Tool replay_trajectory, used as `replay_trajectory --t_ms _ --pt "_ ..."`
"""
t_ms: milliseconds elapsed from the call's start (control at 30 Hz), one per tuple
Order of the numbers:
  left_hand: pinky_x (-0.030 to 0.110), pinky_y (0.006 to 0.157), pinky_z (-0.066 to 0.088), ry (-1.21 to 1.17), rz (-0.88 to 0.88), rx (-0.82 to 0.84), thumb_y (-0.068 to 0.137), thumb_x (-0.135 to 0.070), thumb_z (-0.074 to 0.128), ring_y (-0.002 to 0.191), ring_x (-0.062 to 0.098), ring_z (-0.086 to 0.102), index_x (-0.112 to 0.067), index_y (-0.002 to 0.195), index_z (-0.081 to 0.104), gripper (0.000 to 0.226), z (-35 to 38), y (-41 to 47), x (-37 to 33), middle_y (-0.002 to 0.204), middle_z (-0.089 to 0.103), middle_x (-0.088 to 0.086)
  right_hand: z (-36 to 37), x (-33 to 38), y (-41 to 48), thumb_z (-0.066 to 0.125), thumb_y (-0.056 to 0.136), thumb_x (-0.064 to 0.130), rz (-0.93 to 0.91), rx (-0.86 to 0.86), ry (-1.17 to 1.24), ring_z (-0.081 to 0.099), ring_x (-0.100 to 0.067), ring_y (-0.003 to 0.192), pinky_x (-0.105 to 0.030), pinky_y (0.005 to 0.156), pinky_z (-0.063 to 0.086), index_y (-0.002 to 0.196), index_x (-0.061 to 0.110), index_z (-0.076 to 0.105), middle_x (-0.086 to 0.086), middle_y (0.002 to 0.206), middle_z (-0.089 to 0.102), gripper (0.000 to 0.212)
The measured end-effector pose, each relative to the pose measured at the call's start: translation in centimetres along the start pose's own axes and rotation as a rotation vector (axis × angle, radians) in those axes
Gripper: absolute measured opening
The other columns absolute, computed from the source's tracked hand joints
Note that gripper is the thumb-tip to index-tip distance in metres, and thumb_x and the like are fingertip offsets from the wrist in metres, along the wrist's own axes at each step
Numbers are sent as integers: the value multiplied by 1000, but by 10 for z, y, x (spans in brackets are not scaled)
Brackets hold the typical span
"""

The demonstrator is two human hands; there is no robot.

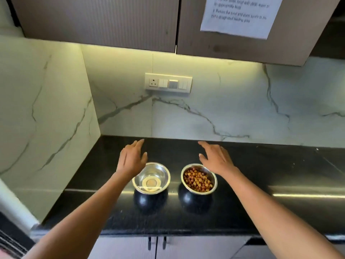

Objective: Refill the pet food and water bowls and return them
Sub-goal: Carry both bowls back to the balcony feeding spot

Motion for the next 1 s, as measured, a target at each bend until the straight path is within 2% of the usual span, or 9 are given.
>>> replay_trajectory --t_ms 167,367,400,467,533,633,733,900,1000 --pt "38 88 54 -193 -347 7 95 -27 65 105 29 70 -10 141 58 49 43 -39 50 126 72 15 60 -62 -15 68 100 31 206 147 195 64 -31 128 -47 104 56 151 19 53 -11 140 67 55" --pt "39 84 49 -381 -797 32 91 -22 64 108 40 66 -4 119 70 34 94 -90 94 116 72 21 122 -127 -23 72 98 24 543 207 380 62 -34 129 -36 96 53 145 5 58 -18 144 62 53" --pt "41 81 51 -429 -857 39 91 -21 63 100 40 68 -3 109 72 27 102 -97 98 108 73 22 131 -132 -23 72 98 22 578 216 399 65 -32 122 -32 89 51 134 5 64 -19 137 65 41" --pt "48 82 60 -563 -955 36 92 -20 62 79 33 67 -4 85 68 18 121 -105 102 89 73 22 148 -142 -23 71 97 22 616 254 416 67 -26 95 -31 77 49 93 11 68 -15 105 67 12" --pt "51 80 64 -752 -1043 37 94 -19 65 77 32 68 -5 82 65 19 140 -110 101 85 71 19 166 -149 -21 71 95 23 646 289 451 69 -23 82 -37 75 59 79 7 66 -7 89 72 23" --pt "43 72 62 -952 -1117 73 99 -20 65 87 34 74 -6 95 68 15 156 -110 94 95 74 19 181 -153 -18 71 96 24 675 314 533 72 -23 78 -39 63 63 80 11 73 -9 84 73 21" --pt "42 69 62 -994 -1122 94 102 -20 61 92 38 75 -3 101 68 19 160 -105 91 98 74 20 193 -154 -18 65 100 21 679 368 578 73 -24 80 -39 58 66 91 12 74 -9 91 72 16" --pt "48 68 64 -945 -1124 62 103 -12 57 87 43 74 7 105 66 21 161 -93 93 90 71 26 198 -159 -15 59 104 17 692 395 663 74 -23 74 -26 42 56 95 10 73 -13 94 73 18" --pt "43 56 64 -929 -1129 49 101 -6 59 73 38 75 7 98 67 16 161 -93 96 83 71 25 198 -160 -14 60 103 16 683 394 678 75 -21 68 -23 41 54 94 8 75 -11 87 74 19"
Point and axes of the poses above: each hand's wrist, its own y-axis towards the middle knuckle, its own z-axis out of the palm, x = y × z, the point moved 8 cm from there along y, towards the middle knuckle
